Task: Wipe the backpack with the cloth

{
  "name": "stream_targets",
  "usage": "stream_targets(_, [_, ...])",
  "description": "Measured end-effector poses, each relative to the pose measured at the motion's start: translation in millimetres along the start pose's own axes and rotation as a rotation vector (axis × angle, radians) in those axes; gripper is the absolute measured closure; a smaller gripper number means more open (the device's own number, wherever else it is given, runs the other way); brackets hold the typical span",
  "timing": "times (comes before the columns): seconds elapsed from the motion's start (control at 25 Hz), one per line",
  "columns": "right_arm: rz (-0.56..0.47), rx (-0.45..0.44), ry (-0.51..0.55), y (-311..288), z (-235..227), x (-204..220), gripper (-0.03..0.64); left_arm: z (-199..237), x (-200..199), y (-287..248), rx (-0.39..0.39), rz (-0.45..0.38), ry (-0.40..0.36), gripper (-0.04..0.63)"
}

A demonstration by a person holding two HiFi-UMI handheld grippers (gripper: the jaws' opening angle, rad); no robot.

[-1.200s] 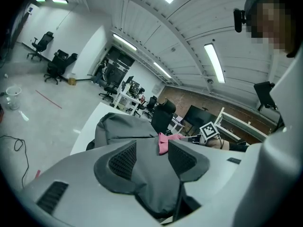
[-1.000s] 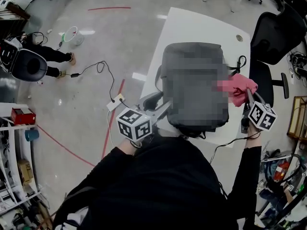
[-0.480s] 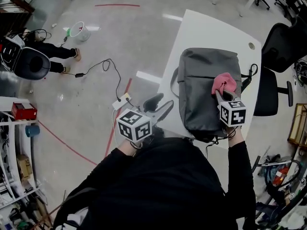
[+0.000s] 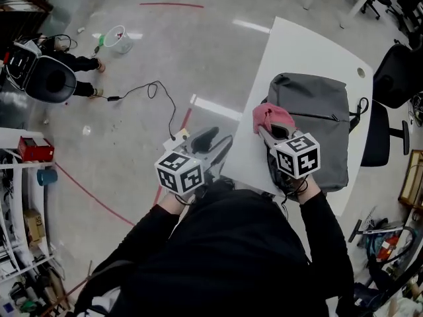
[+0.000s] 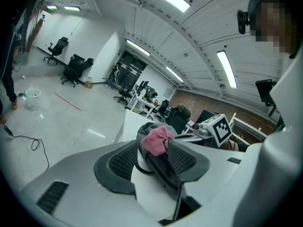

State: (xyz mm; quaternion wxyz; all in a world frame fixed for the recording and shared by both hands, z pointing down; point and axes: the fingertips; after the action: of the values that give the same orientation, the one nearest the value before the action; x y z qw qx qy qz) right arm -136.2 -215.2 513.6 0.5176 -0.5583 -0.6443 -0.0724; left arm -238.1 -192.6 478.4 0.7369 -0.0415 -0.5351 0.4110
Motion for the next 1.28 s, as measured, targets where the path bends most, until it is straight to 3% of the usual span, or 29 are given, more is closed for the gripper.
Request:
stream_targets(0.12, [-0.084, -0.001, 0.017, 9.6, -2.6, -26.5, 0.58, 6.4, -1.2, 6.6, -0.025, -0.011, 0.008, 0.373])
stream_targets(0.24, [-0.126, 0.075, -0.017, 39.0, -39.3, -27.4, 0.58, 0.2, 1.1, 9.7, -0.038, -0.021, 0.018, 0.374])
stream_targets(0.44, [-0.102, 0.3, -0.188, 124.2, -131.8, 25.9, 0.58, -42.7, 14.7, 5.6, -0.013, -0.019, 0.014, 0.374])
stream_targets(0.84, [-0.131, 0.557, -0.272, 298.2, -223.0, 83.8, 0.581, -112.6, 44.7, -13.4, 0.003, 0.01, 0.003, 0.374])
stream_targets(1.0, [-0.125, 0.655, -0.239, 346.2, -244.1, 76.1, 0.58, -114.6, 47.6, -15.6, 0.002, 0.011, 0.004, 0.374])
stream_targets(1.12, [-0.139, 0.74, -0.173, 372.7, -249.4, 46.5, 0.58, -101.9, 41.9, -13.6, -0.003, 0.006, 0.009, 0.374])
stream_targets(1.28, [-0.079, 0.716, -0.052, 331.2, -238.2, 8.8, 0.58, -73.2, 32.9, -9.0, -0.01, 0.008, 0.026, 0.374])
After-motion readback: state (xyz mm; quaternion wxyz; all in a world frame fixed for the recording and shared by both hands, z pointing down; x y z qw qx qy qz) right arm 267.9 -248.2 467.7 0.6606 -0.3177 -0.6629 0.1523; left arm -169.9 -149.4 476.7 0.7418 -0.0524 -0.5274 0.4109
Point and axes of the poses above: the fingertips, and each gripper's own axes: y backward along the fingers, z to its left, x out of its underside, and after that the axes turned 15 degrees about -x, right-handed
